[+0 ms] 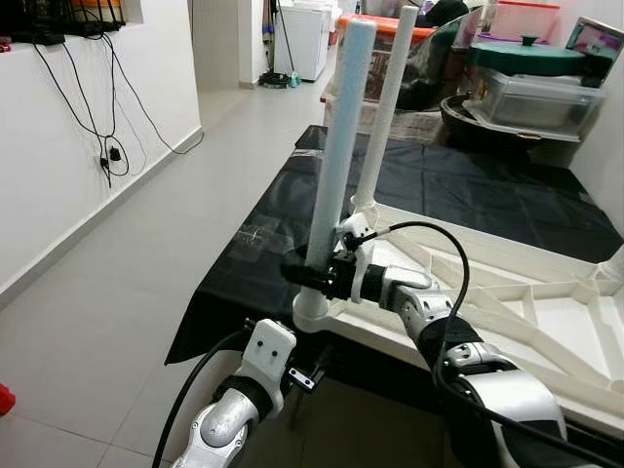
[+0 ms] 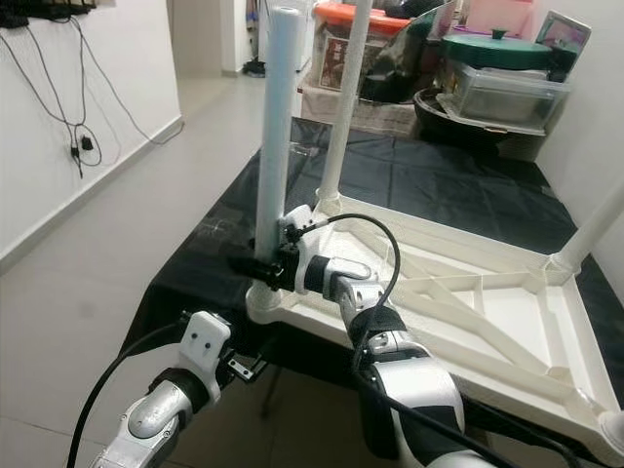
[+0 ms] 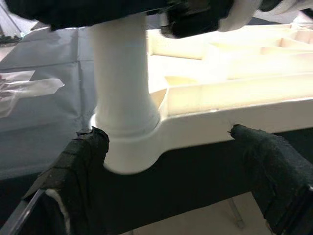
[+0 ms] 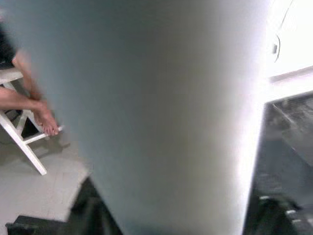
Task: Building children table
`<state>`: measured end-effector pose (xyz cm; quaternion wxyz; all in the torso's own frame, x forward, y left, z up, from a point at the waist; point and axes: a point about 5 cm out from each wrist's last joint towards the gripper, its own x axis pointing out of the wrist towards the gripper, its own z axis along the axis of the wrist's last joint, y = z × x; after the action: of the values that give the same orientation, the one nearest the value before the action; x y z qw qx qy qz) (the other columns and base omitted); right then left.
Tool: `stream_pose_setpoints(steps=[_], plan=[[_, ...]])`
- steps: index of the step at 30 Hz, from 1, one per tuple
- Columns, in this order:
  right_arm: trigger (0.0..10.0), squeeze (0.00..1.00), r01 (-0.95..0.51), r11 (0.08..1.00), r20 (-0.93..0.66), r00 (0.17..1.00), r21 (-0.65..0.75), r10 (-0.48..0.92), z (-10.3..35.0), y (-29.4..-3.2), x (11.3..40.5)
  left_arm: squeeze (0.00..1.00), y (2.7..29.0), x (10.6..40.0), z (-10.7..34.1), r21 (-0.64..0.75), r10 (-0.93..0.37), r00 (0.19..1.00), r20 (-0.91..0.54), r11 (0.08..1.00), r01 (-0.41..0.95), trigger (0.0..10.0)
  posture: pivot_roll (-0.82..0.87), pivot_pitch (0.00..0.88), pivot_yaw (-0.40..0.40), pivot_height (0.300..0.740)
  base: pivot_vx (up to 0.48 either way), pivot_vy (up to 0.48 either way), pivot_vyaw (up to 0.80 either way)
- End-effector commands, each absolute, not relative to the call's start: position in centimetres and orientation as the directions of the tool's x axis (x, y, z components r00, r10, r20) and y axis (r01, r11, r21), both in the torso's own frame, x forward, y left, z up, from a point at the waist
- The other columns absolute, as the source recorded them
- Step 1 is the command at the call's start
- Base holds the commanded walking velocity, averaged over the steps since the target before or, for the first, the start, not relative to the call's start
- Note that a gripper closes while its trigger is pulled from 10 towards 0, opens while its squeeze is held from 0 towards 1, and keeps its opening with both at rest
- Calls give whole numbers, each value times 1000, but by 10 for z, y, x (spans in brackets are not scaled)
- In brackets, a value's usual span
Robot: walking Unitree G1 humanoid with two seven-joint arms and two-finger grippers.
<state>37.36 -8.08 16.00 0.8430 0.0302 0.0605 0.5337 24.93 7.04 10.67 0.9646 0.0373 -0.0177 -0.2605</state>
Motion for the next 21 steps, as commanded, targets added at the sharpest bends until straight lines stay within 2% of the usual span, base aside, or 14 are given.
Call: stream_pose_setpoints(steps=[1,2,3,4,5,6,7,8,9,10,11,12,16,21], plan=[[0,0,-885,460,-81,455,73,887,165,-68,377,0,68,247,103,76,-507,862,-2,860,505,10000,99,0,-112,740,0,0,0],[0,0,-826,561,-92,555,58,826,164,-70,382,0,68,247,102,76,-507,862,-3,859,506,10000,98,0,-113,740,0,0,0],[0,0,-826,561,-92,555,58,826,164,-70,382,0,68,247,102,76,-507,862,-3,859,506,10000,98,0,-113,740,0,0,0],[0,0,-705,707,-96,701,63,707,164,-78,390,0,68,247,102,76,-507,862,-3,859,506,10000,97,0,-111,740,0,0,0],[0,0,-705,707,-96,701,63,707,164,-78,390,0,68,247,102,76,-507,862,-3,859,506,10000,97,0,-111,740,0,0,0],[0,0,-526,845,-116,838,92,534,162,-93,397,0,68,247,102,75,-508,862,-4,859,507,10000,97,0,-111,740,0,0,0],[0,0,-526,845,-116,838,92,534,162,-93,397,0,68,247,102,75,-508,862,-4,859,507,10000,97,0,-111,740,0,0,0],[0,0,-371,923,-140,913,102,383,160,-106,401,0,68,246,101,75,-508,861,-5,859,507,10000,92,0,-110,740,0,0,0],[0,0,-133,982,-171,973,138,155,155,-128,404,0,69,246,101,74,-508,861,-6,858,507,10000,88,0,-104,740,0,0,0],[0,0,-133,982,-171,973,138,155,155,-128,404,0,69,246,101,74,-508,861,-6,858,507,10000,88,0,-104,740,0,0,0],[0,0,90,987,-194,979,135,-63,150,-149,402,0,69,246,100,74,-509,861,-6,858,508,10000,87,0,-106,740,0,0,0],[0,0,224,966,-205,959,129,-195,147,-162,400,0,69,246,100,74,-509,861,-6,858,508,10000,87,0,-106,740,0,0,0],[0,0,385,911,-232,909,151,-345,137,-173,393,0,68,246,100,74,-509,861,-7,858,508,10000,87,0,-105,740,0,0,0],[0,0,441,880,-255,884,173,-393,127,-167,387,0,68,246,100,74,-510,860,-7,858,509,10000,89,0,-109,740,0,0,0]])
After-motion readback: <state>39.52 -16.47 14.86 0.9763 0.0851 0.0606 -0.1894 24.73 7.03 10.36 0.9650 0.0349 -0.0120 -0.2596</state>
